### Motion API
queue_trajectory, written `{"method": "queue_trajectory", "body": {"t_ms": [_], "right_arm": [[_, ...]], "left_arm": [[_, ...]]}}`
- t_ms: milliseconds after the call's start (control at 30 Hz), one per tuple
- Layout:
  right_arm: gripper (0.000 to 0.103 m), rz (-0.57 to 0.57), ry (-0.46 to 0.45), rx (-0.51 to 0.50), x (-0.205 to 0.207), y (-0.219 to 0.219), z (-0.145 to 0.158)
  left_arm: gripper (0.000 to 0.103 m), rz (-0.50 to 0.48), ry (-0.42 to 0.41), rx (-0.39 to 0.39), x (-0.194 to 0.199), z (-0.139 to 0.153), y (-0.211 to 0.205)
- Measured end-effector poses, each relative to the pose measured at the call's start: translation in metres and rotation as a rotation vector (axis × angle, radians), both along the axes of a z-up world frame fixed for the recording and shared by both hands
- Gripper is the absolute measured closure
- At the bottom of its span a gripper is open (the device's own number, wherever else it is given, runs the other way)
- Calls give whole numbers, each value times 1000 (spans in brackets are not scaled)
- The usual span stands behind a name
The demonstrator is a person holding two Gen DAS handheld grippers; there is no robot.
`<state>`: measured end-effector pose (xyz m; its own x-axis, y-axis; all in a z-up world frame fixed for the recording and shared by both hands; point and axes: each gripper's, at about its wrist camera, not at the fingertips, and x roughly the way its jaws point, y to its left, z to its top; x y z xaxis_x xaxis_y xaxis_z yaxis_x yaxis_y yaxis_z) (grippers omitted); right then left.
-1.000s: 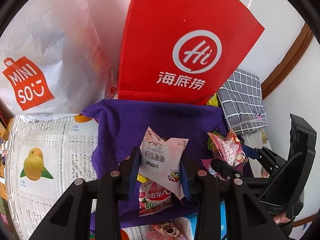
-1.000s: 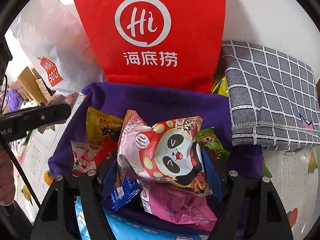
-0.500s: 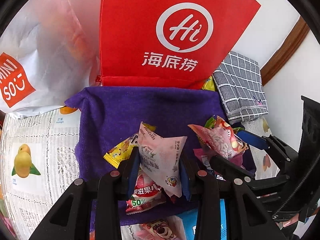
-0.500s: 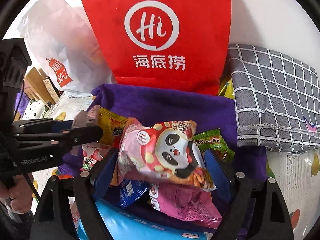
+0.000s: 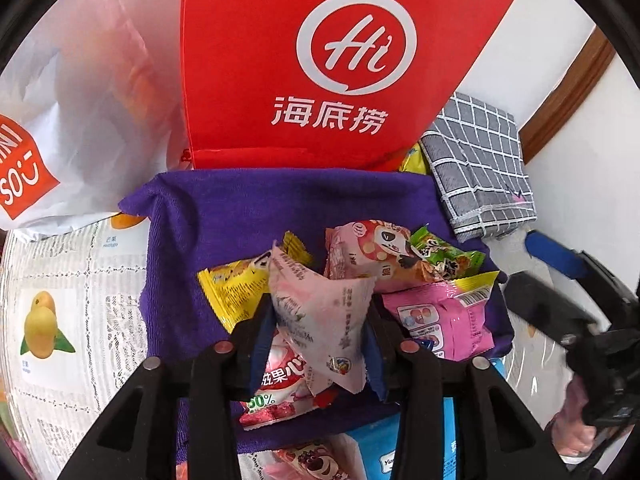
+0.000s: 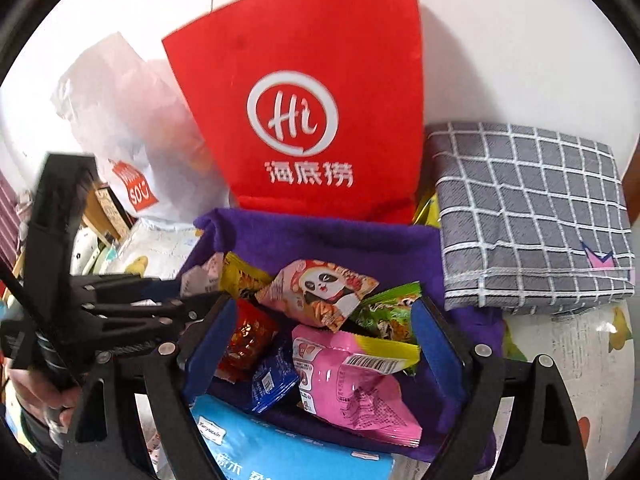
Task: Organize snacks
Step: 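Open the left tool releasing the wipes pack and withdraw both tools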
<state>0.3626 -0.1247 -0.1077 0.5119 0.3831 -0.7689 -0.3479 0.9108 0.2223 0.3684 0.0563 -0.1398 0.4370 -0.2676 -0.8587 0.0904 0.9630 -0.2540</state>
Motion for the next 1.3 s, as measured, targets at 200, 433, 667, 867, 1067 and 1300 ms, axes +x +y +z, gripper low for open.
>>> {"method": "queue_trajectory", "body": {"t_ms": [200,433,667,867,1067,1300], "right_arm": [[16,2,-18,22,-7,0,12],[16,14,-40,5,-14,4,18],[16,9,-58,-17,-17,6,20],[21,20,-52,-26,-19,11,19],[42,62,-24,-38,-26,26,18],[51,96,-8,-21,-60,45,22]], "left_arm": [[41,1,-12,3,1,4,-1],[34,12,-41,-4,-2,13,7],[34,66,-73,2,-3,22,19],[34,106,-56,8,-1,23,32],[34,161,-60,15,-5,32,52],[34,154,-80,26,-17,50,62]]}}
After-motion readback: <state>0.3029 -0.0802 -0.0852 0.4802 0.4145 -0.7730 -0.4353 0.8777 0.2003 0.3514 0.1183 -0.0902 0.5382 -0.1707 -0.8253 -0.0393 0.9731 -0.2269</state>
